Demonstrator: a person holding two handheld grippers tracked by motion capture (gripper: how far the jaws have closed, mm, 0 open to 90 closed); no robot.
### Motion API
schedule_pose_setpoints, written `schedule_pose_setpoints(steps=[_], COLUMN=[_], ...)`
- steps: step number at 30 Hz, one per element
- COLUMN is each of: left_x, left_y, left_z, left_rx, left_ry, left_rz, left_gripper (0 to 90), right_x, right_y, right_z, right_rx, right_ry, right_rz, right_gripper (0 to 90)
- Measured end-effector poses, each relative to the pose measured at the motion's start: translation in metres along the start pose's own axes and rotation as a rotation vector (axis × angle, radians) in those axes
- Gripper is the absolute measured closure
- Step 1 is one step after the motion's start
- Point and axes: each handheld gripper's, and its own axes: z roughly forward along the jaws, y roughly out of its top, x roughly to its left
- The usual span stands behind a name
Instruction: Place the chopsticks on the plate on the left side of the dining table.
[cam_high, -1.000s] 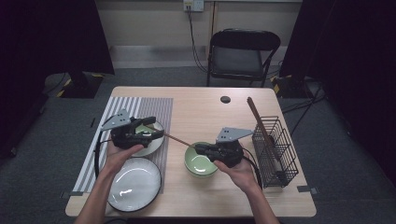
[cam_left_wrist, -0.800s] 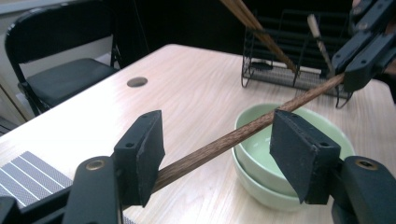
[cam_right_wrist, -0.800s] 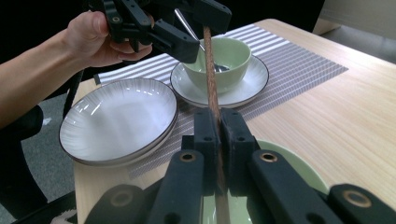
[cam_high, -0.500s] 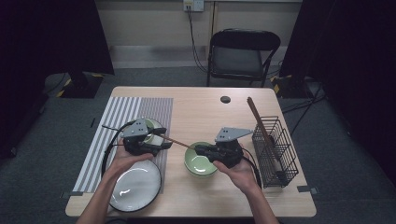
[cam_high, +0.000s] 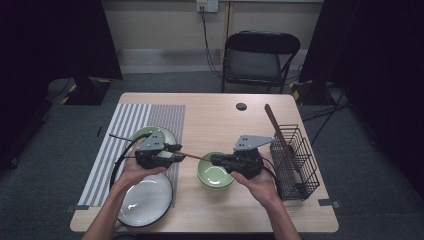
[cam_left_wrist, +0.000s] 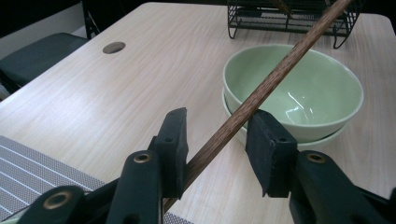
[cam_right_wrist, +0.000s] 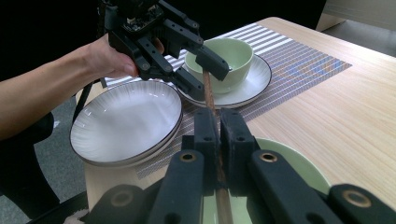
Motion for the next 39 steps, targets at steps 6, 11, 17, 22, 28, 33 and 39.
schedule_pose_setpoints(steps=[6,11,17,22,28,33,39], left_x=[-0.003,-0.007,-0.012,-0.018,-0.022,-0.022,-0.021], left_y=[0.002,0.003,0.006,0.008,0.014,0.019,0.019], left_z=[0.001,0.004,0.011,0.014,0.013,0.007,0.004], left_rx=[0.004,0.000,0.006,-0.002,-0.036,-0.074,-0.095], left_ry=[-0.020,-0.070,-0.127,-0.188,-0.251,-0.257,-0.260], left_rz=[0.022,0.038,0.036,0.031,0.025,0.022,-0.001], left_gripper=[65.3,70.5,76.0,81.6,85.0,85.3,85.3], right_x=[-0.002,-0.004,-0.009,-0.015,-0.018,-0.020,-0.022], right_y=[0.005,0.007,0.006,0.004,0.004,0.003,0.002], right_z=[-0.007,-0.013,-0.021,-0.024,-0.024,-0.026,-0.026], right_rx=[-0.032,-0.067,-0.087,-0.101,-0.105,-0.114,-0.104], right_ry=[0.007,0.006,-0.042,-0.092,-0.159,-0.161,-0.158], right_rz=[-0.004,-0.010,-0.009,-0.001,0.020,0.028,0.027], right_gripper=[86.3,85.5,73.0,60.6,42.4,37.7,33.1])
